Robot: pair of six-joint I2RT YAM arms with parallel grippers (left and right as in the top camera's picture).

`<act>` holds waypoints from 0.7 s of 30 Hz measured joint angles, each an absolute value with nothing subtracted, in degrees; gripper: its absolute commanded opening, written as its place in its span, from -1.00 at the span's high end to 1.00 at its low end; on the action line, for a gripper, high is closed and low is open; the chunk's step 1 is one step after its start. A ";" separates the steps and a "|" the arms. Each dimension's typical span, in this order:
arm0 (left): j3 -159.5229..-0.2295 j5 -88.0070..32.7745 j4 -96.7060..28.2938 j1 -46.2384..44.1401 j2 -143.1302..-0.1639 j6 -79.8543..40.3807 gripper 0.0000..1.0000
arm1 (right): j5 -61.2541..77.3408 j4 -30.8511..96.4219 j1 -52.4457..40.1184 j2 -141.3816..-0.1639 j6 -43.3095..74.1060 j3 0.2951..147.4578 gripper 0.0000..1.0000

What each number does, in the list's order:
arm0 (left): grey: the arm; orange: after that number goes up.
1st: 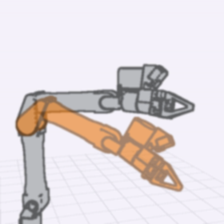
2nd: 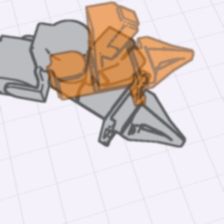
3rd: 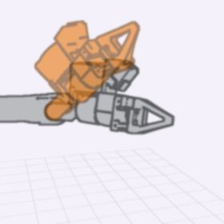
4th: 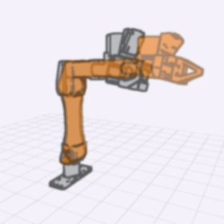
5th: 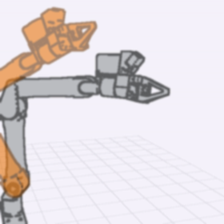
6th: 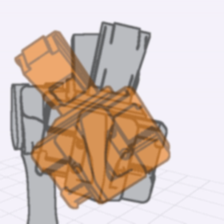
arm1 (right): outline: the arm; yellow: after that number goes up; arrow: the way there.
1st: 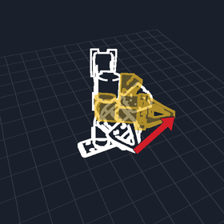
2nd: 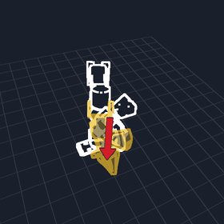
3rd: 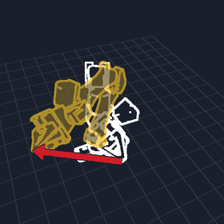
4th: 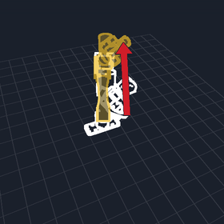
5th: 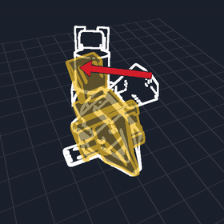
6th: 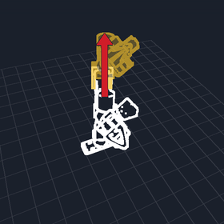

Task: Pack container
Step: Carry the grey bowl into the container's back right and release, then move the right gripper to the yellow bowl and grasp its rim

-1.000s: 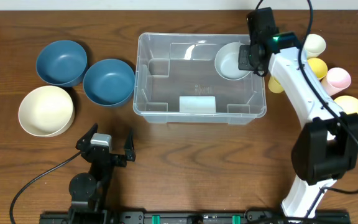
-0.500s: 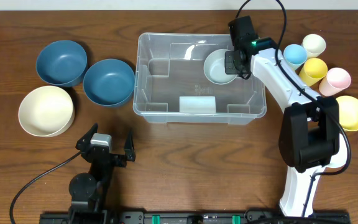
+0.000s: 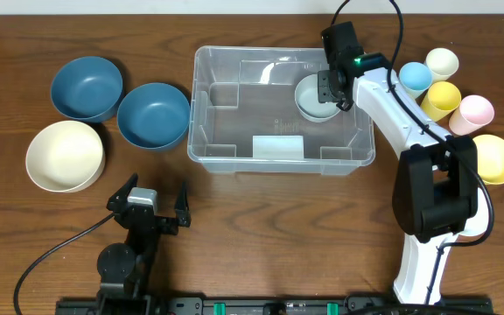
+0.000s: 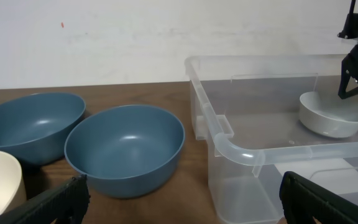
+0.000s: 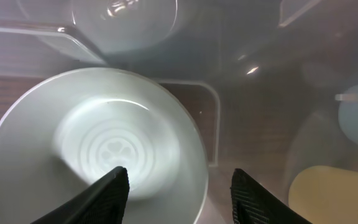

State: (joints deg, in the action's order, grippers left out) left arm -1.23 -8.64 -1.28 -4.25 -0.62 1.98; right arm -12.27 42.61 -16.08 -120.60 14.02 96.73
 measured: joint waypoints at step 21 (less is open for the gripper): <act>-1.23 -8.64 -1.30 -4.27 -0.62 2.00 -0.96 | -2.35 71.22 -16.36 -101.08 21.54 114.74 -0.17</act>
